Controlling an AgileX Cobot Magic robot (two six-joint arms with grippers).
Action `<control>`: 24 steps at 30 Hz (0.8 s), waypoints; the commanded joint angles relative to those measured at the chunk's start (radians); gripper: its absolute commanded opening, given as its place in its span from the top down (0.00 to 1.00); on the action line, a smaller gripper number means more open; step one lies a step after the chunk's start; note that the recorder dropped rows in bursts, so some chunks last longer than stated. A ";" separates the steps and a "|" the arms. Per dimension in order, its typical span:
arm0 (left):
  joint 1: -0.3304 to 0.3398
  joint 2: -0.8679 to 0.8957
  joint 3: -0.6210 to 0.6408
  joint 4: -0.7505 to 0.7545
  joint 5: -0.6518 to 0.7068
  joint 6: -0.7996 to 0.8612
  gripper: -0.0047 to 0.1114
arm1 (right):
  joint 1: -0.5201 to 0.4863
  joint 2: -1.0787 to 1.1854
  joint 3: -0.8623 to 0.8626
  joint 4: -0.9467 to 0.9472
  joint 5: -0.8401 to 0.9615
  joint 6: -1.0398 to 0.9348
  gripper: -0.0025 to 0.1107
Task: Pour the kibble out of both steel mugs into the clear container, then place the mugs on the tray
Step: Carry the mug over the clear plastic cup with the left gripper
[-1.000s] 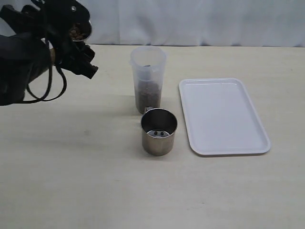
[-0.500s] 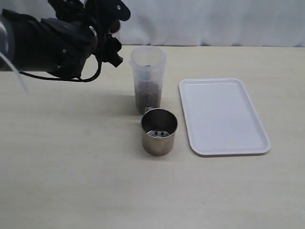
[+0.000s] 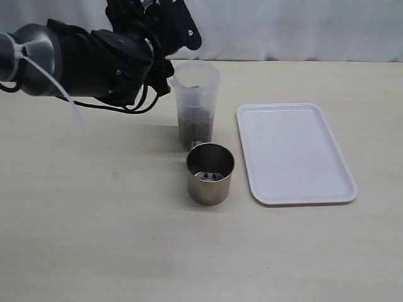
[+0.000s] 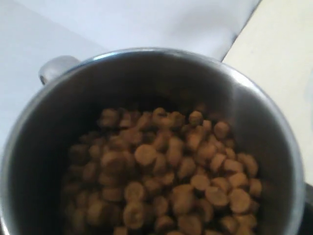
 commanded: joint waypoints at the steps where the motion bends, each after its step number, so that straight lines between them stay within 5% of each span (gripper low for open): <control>1: -0.029 -0.003 -0.013 0.018 0.047 0.036 0.96 | -0.005 -0.003 0.002 0.006 -0.003 -0.007 0.94; 24: -0.080 -0.003 -0.013 0.018 0.093 0.219 0.96 | -0.005 -0.003 0.002 0.006 -0.003 -0.007 0.94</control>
